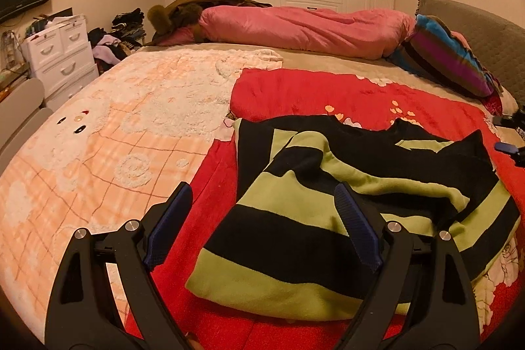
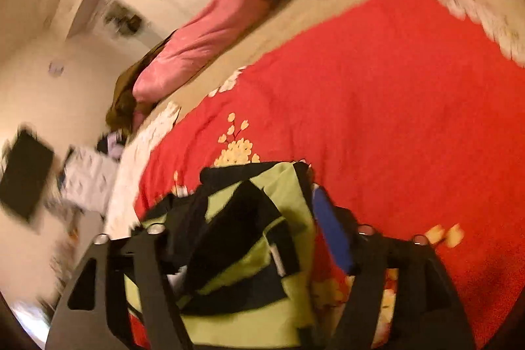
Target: Fold small clothes
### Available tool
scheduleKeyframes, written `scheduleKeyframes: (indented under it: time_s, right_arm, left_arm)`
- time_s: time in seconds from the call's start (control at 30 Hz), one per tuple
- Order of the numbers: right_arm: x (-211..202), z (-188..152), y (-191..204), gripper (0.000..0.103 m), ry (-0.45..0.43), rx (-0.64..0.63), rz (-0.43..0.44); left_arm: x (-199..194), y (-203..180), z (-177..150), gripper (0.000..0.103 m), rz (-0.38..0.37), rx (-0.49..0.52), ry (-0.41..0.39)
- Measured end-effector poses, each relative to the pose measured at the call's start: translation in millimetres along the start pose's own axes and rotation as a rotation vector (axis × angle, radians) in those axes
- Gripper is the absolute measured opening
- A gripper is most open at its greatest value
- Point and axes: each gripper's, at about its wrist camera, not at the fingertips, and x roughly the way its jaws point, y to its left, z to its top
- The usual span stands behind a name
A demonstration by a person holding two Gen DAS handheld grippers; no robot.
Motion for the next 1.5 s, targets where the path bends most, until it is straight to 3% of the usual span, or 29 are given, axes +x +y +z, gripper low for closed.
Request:
scheduleKeyframes:
  time_s: [0.13,0.27,0.5,0.53,0.57,0.63,0.8,1.0,1.13,1.27,1.33,1.4,1.47,1.5]
  right_arm:
    - [-5,-9,9,0.078,0.019,-0.195,-0.008]
    - [11,-18,23,0.078,0.077,-0.372,-0.052]
    - [48,-25,37,0.079,0.152,-0.455,-0.062]
    - [52,-25,36,0.06,0.152,-0.447,-0.056]
    - [55,-23,33,0.032,0.163,-0.424,-0.033]
    - [54,-17,26,0.01,0.153,-0.366,-0.039]
    - [42,-7,4,0.01,0.105,-0.224,-0.003]
    - [37,-13,21,0.013,0.097,-0.326,-0.011]
    - [38,-14,33,0.037,0.105,-0.4,-0.035]
    - [48,-17,37,0.043,0.136,-0.441,-0.061]
    - [55,-19,37,0.043,0.152,-0.439,-0.075]
    - [59,-21,38,0.04,0.159,-0.436,-0.084]
    - [63,-22,35,0.017,0.167,-0.408,-0.087]
    - [62,-22,34,0.01,0.163,-0.397,-0.091]
  left_arm:
    - [2,2,3,0.081,-0.006,-0.013,0.001]
    - [4,7,8,0.081,-0.017,-0.058,0.006]
    - [15,3,24,0.081,-0.03,-0.09,0.051]
    - [17,3,26,0.081,-0.036,-0.099,0.057]
    - [21,3,29,0.083,-0.047,-0.108,0.069]
    - [27,2,33,0.085,-0.055,-0.118,0.084]
    - [54,-4,40,0.085,-0.062,-0.094,0.121]
    - [86,-12,42,0.085,-0.1,-0.056,0.164]
    - [101,-20,39,0.085,-0.102,-0.026,0.191]
    - [103,-22,36,0.067,-0.138,-0.005,0.185]
    - [101,-25,35,0.046,-0.171,0.014,0.174]
    - [95,-33,34,0.015,-0.152,0.07,0.151]
    - [88,-36,33,0.006,-0.144,0.093,0.135]
    - [85,-34,33,0.005,-0.149,0.086,0.127]
